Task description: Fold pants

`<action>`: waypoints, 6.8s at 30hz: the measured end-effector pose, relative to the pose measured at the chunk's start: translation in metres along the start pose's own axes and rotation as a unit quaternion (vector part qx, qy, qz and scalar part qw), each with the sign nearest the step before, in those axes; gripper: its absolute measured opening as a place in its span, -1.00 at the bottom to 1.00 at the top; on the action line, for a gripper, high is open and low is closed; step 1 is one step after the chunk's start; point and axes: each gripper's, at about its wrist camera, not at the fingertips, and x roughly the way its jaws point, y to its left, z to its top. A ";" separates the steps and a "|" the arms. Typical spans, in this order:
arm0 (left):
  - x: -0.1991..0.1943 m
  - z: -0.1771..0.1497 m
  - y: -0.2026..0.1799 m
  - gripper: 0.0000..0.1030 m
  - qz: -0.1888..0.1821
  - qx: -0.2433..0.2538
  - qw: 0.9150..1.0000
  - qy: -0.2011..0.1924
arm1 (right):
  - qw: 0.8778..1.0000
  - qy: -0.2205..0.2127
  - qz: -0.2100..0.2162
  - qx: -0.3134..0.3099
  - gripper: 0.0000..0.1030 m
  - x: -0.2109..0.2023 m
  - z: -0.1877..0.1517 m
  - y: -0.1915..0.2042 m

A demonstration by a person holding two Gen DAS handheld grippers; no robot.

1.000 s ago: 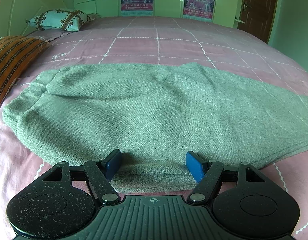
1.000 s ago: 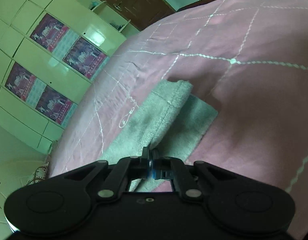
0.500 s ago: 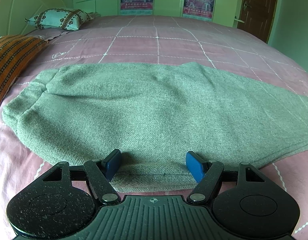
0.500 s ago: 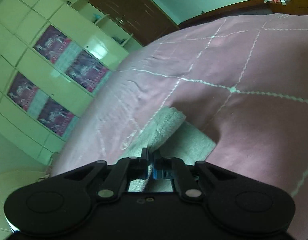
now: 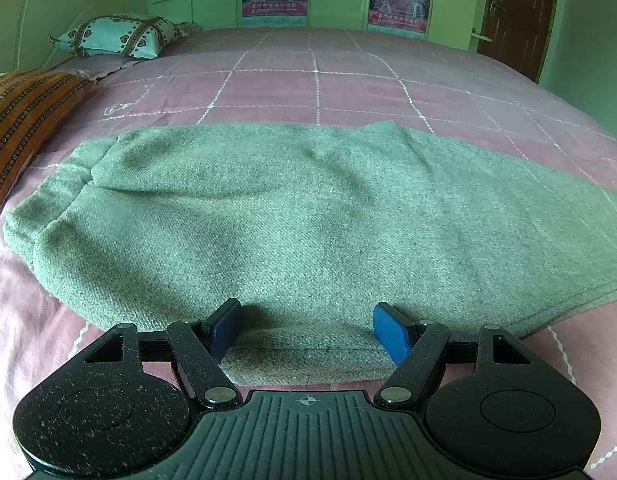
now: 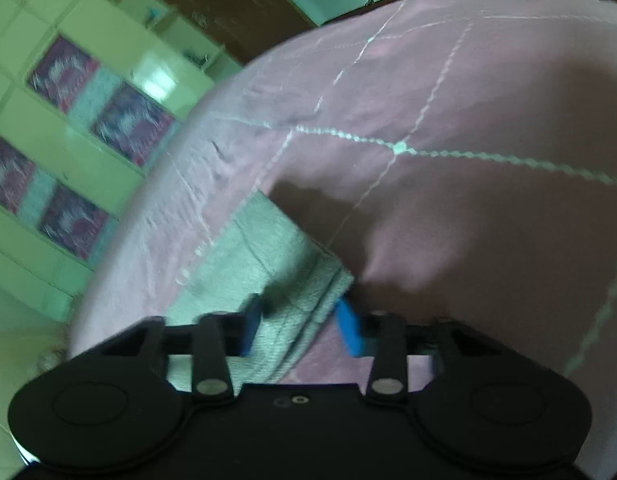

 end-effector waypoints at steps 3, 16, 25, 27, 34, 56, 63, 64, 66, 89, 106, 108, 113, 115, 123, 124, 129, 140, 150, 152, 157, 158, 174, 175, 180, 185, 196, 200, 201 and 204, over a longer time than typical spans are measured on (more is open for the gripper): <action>0.000 -0.001 0.000 0.42 0.000 0.001 1.000 -0.004 | 0.994 -0.036 0.018 -0.098 -0.92 -0.017 0.018 0.041; 0.000 -0.005 -0.004 0.42 0.011 -0.001 1.000 -0.012 | 0.997 0.009 0.032 -0.075 -0.91 0.017 0.024 -0.007; -0.022 0.013 0.004 0.47 0.065 0.007 0.996 -0.067 | 0.985 -0.078 -0.007 -0.154 -0.69 -0.034 -0.003 0.034; -0.020 0.029 0.019 0.47 0.078 -0.010 0.994 -0.075 | 0.977 -0.053 0.021 -0.205 -0.70 -0.023 -0.018 0.069; 0.031 0.084 0.025 0.47 0.063 0.023 0.995 -0.073 | 0.948 0.030 0.113 -0.297 -0.66 0.041 -0.082 0.204; 0.099 0.104 0.067 0.94 0.131 0.010 0.991 -0.034 | 0.932 0.105 0.032 -0.346 -0.84 0.126 -0.086 0.233; 0.052 0.099 0.026 0.94 0.062 -0.006 0.994 -0.089 | 0.960 -0.014 0.014 -0.280 -0.63 0.059 0.000 0.165; 0.053 0.095 0.017 0.94 0.053 -0.001 0.995 -0.087 | 0.963 -0.012 0.000 -0.270 -0.63 0.060 0.010 0.150; 0.065 0.085 0.002 0.94 0.056 0.022 0.996 -0.060 | 0.966 0.006 -0.047 -0.255 -0.62 0.072 0.023 0.123; 0.027 0.009 -0.012 0.95 0.045 -0.017 0.998 -0.027 | 0.999 -0.006 0.049 0.022 -0.63 -0.009 0.018 0.002; 0.007 0.008 -0.023 1.00 0.049 -0.027 0.996 -0.063 | 0.999 -0.017 0.041 -0.009 -0.51 -0.015 0.022 -0.002; 0.004 0.009 -0.034 1.00 0.039 -0.026 0.996 -0.072 | 0.999 0.008 0.049 0.009 -0.47 -0.007 0.022 -0.008; 0.033 -0.001 -0.048 1.00 0.051 -0.009 0.998 -0.028 | 0.999 0.006 0.049 -0.006 -0.84 0.015 0.018 -0.011; 0.022 0.011 -0.058 0.99 0.073 -0.022 0.997 -0.021 | 0.998 0.002 0.057 0.017 -0.84 0.013 0.019 -0.016; 0.003 0.026 -0.196 1.00 -0.064 -0.019 0.995 -0.071 | 0.996 -0.018 0.081 0.042 -0.59 -0.014 0.016 -0.019; 0.007 0.025 -0.217 1.00 -0.071 -0.013 0.995 -0.064 | 0.995 -0.021 0.083 0.046 -0.60 -0.016 0.016 -0.020; 0.017 0.009 -0.297 1.00 -0.069 0.003 0.997 -0.044 | 0.996 -0.022 0.082 0.034 -0.62 -0.014 0.014 -0.019; 0.025 -0.003 -0.327 1.00 -0.029 0.024 0.998 -0.040 | 0.997 -0.002 0.071 0.003 -0.67 0.006 0.016 -0.012; 0.027 -0.008 -0.336 1.00 -0.008 0.028 0.998 -0.051 | 0.998 0.001 0.055 -0.040 -0.77 0.009 0.019 -0.005; 0.020 -0.008 -0.337 1.00 -0.005 0.019 0.998 -0.060 | 0.998 0.006 0.049 -0.033 -0.70 0.013 0.018 -0.006; 0.024 -0.015 -0.340 1.00 -0.008 0.020 0.998 -0.067 | 0.999 0.006 0.050 -0.019 -0.67 0.009 0.017 -0.007; 0.027 -0.016 -0.340 1.00 -0.007 0.023 0.998 -0.066 | 0.999 0.004 0.051 -0.017 -0.73 0.008 0.016 -0.008; -0.032 -0.012 -0.156 1.00 0.006 -0.039 0.987 -0.156 | 0.963 -0.067 0.117 -0.235 -0.87 -0.059 -0.023 0.177; -0.039 -0.013 -0.121 1.00 0.030 -0.044 0.986 -0.160 | 0.957 -0.068 0.126 -0.253 -0.87 -0.060 -0.035 0.199; -0.060 -0.034 0.002 1.00 0.088 -0.089 0.978 -0.170 | 0.919 -0.050 0.182 -0.345 -0.87 -0.049 -0.125 0.296; -0.061 -0.064 0.054 1.00 0.081 -0.156 0.968 -0.177 | 0.855 0.065 0.220 -0.464 -0.55 0.014 -0.283 0.344; -0.040 -0.035 -0.018 1.00 -0.006 -0.058 0.981 -0.185 | 0.891 0.018 0.155 -0.427 -0.65 -0.026 -0.232 0.294; -0.015 -0.012 -0.080 0.99 -0.056 -0.045 0.985 -0.155 | 0.915 -0.003 0.112 -0.387 -0.65 -0.018 -0.194 0.251; -0.005 -0.009 -0.089 0.95 -0.068 -0.052 0.986 -0.140 | 0.918 0.005 0.104 -0.382 -0.66 -0.013 -0.193 0.240; 0.018 -0.009 -0.104 -0.13 -0.064 -0.067 0.992 -0.083 | 0.925 0.019 0.105 -0.364 -0.65 -0.009 -0.192 0.220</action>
